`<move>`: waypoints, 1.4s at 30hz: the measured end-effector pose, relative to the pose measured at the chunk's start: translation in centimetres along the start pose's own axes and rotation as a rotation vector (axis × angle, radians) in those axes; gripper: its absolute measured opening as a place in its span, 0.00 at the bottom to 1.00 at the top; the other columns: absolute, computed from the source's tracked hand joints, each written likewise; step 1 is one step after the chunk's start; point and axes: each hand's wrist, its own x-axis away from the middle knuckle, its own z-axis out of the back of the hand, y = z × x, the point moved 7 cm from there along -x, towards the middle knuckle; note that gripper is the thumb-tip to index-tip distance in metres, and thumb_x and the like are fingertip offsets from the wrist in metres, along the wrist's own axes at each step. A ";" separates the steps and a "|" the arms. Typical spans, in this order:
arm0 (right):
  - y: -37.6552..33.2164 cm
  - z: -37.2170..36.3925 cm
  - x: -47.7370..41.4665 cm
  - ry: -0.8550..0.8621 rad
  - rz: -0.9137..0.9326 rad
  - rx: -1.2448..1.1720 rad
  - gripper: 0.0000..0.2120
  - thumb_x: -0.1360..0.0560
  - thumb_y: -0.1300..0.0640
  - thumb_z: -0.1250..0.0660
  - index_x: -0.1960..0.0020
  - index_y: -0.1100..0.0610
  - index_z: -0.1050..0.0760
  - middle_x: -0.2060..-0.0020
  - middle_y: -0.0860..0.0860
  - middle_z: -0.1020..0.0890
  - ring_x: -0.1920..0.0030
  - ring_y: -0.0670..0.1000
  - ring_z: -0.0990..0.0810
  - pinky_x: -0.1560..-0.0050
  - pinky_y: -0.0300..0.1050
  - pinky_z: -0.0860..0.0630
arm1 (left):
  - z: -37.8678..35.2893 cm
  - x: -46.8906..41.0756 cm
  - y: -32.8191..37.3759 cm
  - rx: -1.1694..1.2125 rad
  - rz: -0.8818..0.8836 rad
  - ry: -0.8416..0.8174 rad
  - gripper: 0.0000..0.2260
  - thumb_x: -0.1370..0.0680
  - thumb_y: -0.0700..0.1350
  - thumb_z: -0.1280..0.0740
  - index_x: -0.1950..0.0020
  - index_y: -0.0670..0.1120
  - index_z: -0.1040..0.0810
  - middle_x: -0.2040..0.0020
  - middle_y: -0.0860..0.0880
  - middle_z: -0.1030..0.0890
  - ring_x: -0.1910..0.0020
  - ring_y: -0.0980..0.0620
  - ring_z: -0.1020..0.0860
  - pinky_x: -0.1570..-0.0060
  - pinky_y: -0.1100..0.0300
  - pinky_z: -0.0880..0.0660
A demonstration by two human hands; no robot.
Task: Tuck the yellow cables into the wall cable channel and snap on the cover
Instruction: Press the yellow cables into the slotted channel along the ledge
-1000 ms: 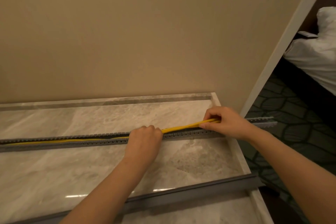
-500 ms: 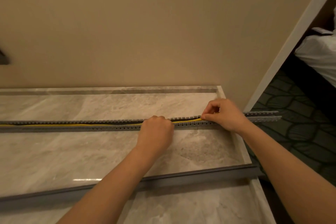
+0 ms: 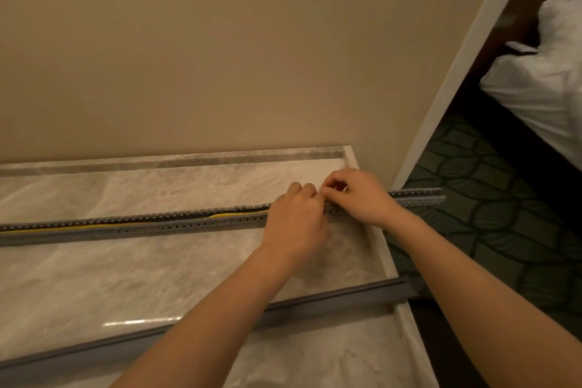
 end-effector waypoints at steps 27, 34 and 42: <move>15.5 -7.9 7.8 0.096 -1.017 -2.249 0.43 0.27 0.32 0.46 0.28 0.66 0.44 0.40 0.65 0.27 0.42 0.65 0.25 0.45 0.61 0.26 | -0.3 -2.9 2.3 -0.258 0.015 -0.031 0.13 0.21 0.54 0.42 0.51 0.49 0.21 0.60 0.50 0.25 0.54 0.49 0.27 0.67 0.58 0.37; 15.4 -6.3 6.5 0.297 -0.808 -2.534 0.44 0.27 0.37 0.39 0.28 0.69 0.49 0.35 0.70 0.34 0.34 0.67 0.33 0.30 0.58 0.38 | -0.4 -2.7 2.3 -0.261 0.026 -0.023 0.13 0.21 0.54 0.42 0.51 0.50 0.21 0.59 0.51 0.24 0.55 0.50 0.27 0.68 0.58 0.37; 15.7 -2.2 6.0 0.469 -0.666 -2.487 0.32 0.23 0.48 0.39 0.29 0.68 0.45 0.37 0.71 0.31 0.34 0.67 0.32 0.32 0.60 0.35 | -0.6 -1.9 2.6 -0.304 -0.002 -0.017 0.13 0.20 0.53 0.45 0.45 0.49 0.24 0.55 0.50 0.22 0.55 0.49 0.25 0.67 0.58 0.34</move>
